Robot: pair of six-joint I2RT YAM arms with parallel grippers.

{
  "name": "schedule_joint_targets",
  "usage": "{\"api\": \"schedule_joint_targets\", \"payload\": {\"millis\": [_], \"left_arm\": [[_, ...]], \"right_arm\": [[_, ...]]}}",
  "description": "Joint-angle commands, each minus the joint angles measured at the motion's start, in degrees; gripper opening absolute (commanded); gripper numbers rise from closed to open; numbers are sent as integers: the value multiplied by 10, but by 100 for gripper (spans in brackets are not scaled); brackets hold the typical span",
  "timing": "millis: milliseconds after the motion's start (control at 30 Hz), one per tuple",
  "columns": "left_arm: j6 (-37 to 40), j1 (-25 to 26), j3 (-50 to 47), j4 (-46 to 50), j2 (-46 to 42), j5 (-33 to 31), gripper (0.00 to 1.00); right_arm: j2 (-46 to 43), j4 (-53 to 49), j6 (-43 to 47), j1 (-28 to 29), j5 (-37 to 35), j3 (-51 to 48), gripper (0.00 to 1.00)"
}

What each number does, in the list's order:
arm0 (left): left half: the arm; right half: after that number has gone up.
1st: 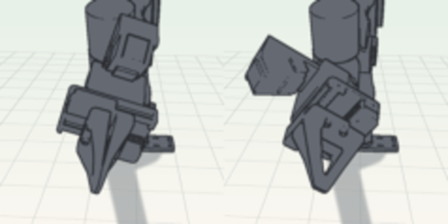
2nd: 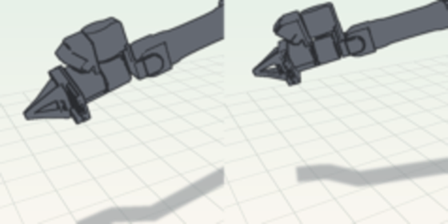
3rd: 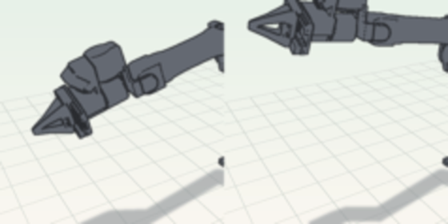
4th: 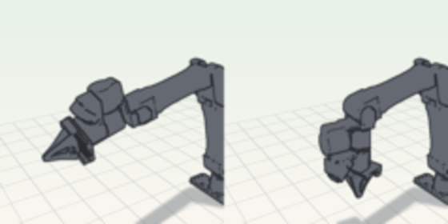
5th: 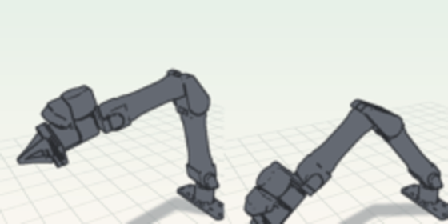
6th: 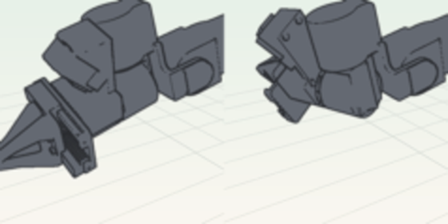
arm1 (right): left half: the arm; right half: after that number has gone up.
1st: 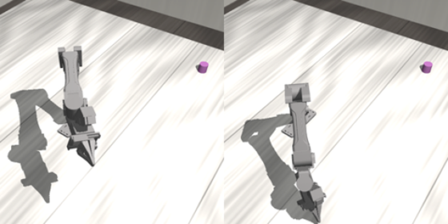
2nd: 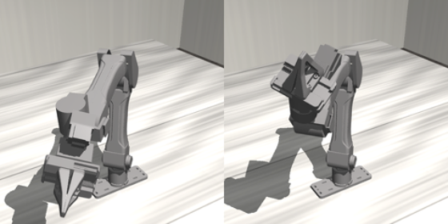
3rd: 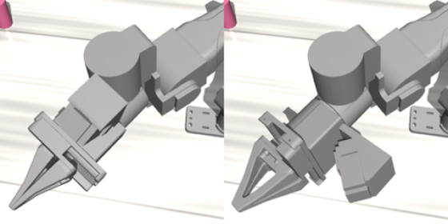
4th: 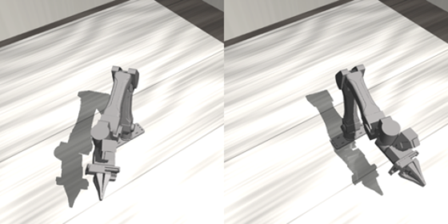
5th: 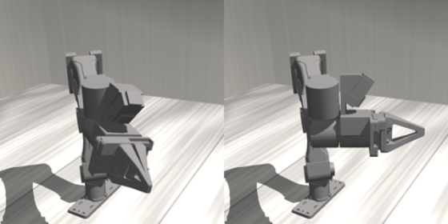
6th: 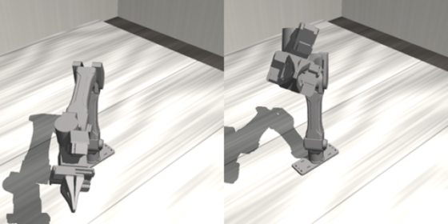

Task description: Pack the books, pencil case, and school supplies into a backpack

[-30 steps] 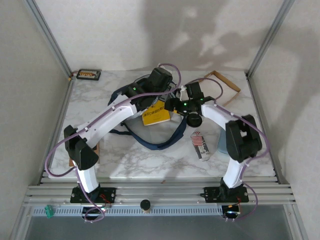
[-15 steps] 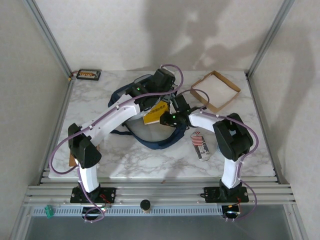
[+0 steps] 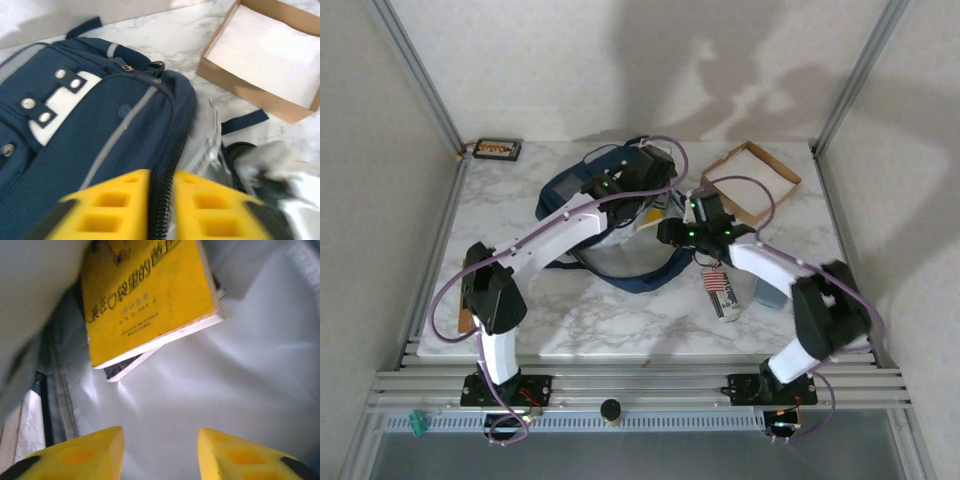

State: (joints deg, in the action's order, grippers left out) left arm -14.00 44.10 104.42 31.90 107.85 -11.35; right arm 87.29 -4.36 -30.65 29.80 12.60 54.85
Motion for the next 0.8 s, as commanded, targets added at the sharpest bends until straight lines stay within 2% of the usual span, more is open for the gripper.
{"api": "schedule_joint_targets", "payload": {"millis": [0, 67, 133, 200, 300, 433, 567, 667, 767], "left_arm": [[-55, -8, -42, -48, -33, 79, 44], [-85, -21, -115, -95, -92, 130, 62], [-118, -39, -195, -137, -159, 161, 71], [-145, -63, -265, -149, -229, 137, 79], [-199, -135, -355, -99, -321, 42, 87], [-250, -288, -457, -21, -401, -40, 92], [-263, -466, -549, -29, -443, 8, 98], [-250, -534, -578, -41, -431, 15, 99], [-261, -580, -594, -42, -406, 4, 99]], "right_arm": [[-93, -59, 9, -6, -60, -13, 50], [-128, -69, 11, -6, -45, -10, 53], [-135, -98, 15, 1, -35, 10, 54], [-133, -106, 25, 16, -20, 24, 57], [-110, -100, 22, 53, 9, 37, 59], [-65, -65, 19, 125, 21, 52, 63], [-7, -34, 4, 174, 34, 70, 65], [24, -1, -8, 202, 38, 74, 66], [52, 29, -28, 213, 52, 69, 68]]}}
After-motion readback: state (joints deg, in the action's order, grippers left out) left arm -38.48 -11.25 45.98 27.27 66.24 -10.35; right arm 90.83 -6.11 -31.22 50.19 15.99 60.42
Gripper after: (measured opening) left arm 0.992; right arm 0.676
